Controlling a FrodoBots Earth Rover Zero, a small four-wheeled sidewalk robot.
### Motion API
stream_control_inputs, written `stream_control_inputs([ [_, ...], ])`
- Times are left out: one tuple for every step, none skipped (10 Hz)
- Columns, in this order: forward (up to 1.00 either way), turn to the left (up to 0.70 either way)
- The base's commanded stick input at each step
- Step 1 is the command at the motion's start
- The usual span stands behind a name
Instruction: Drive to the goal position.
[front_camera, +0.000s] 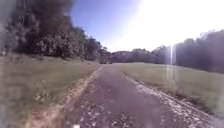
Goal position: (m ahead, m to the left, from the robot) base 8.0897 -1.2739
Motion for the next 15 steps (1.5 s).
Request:
stream_control_inputs([
  [1.00, 0.00],
  [1.00, 0.00],
  [1.00, 0.00],
  [1.00, 0.00],
  [1.00, 0.00],
  [1.00, 0.00],
  [1.00, 0.00],
  [1.00, 0.00],
  [1.00, 0.00],
  [1.00, 0.00],
  [1.00, 0.00],
  [1.00, 0.00],
  [1.00, 0.00],
  [1.00, 0.00],
  [1.00, 0.00],
])
